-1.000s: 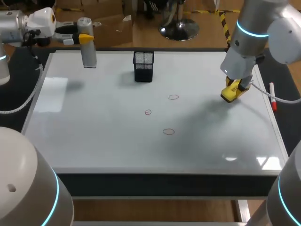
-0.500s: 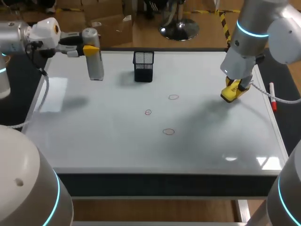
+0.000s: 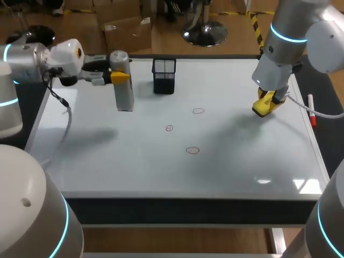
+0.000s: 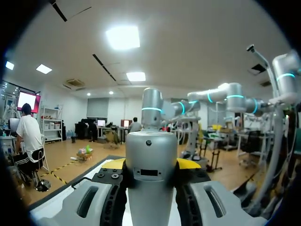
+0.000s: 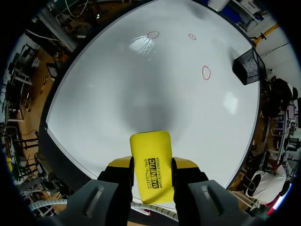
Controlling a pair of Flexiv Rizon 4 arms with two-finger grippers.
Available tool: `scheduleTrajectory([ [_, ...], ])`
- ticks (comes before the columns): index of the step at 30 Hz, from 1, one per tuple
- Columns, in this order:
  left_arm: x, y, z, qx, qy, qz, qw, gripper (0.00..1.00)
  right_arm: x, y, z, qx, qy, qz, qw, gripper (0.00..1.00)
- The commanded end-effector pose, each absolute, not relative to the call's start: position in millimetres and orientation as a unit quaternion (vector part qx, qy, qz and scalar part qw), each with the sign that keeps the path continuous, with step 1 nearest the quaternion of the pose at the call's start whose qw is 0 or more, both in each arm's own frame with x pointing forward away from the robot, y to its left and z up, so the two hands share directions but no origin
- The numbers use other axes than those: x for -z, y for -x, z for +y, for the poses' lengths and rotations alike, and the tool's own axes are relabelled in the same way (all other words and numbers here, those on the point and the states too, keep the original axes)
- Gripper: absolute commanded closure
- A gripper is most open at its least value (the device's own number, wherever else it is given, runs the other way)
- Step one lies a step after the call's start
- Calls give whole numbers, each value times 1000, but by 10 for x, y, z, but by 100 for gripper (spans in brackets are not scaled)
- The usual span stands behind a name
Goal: Pick up the inspection probe, press it on each red-marked spot on the whiteboard one by one, put down the probe, pick up the eraser, and wipe off all the red marks.
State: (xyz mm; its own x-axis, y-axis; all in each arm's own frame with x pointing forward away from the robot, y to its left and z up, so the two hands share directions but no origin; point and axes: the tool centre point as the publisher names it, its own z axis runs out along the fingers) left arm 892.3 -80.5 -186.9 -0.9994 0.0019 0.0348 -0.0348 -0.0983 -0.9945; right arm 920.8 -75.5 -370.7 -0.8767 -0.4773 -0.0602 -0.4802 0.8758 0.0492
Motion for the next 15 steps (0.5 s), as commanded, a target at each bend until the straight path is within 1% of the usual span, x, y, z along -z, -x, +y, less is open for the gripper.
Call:
scheduleTrajectory([
  [1, 1945, -8836, -1026, -745, -38, -666, -5, 100, 3702, -9211, -758, -30, 248, 968, 22, 100],
  [8, 2043, -8779, -1322, -747, -16, -664, 17, 100, 3702, -9211, -758, -30, 248, 968, 22, 100],
  [15, 2171, -8771, -1467, -749, -4, -661, 34, 100, 3702, -9211, -758, -30, 248, 968, 22, 100],
])
